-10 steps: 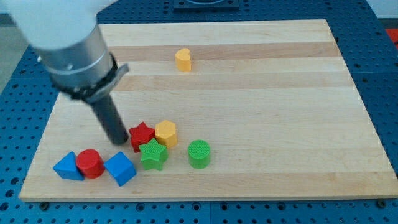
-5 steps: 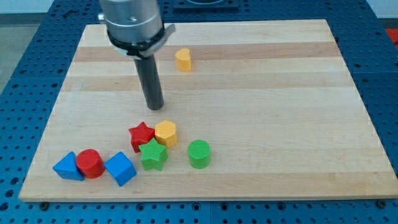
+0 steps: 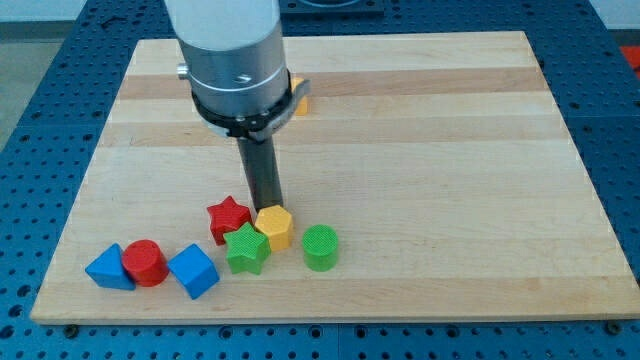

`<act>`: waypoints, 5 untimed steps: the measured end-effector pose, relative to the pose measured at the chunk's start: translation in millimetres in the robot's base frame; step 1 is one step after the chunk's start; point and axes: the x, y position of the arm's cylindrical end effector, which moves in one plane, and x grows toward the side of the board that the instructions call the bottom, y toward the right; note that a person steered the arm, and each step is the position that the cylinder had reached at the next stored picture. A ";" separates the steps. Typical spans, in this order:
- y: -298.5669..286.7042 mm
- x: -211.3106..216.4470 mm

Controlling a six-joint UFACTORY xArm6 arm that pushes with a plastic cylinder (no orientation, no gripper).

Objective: Slide yellow hexagon along with green star and green circle to the bottom

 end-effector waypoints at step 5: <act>1.8 38.7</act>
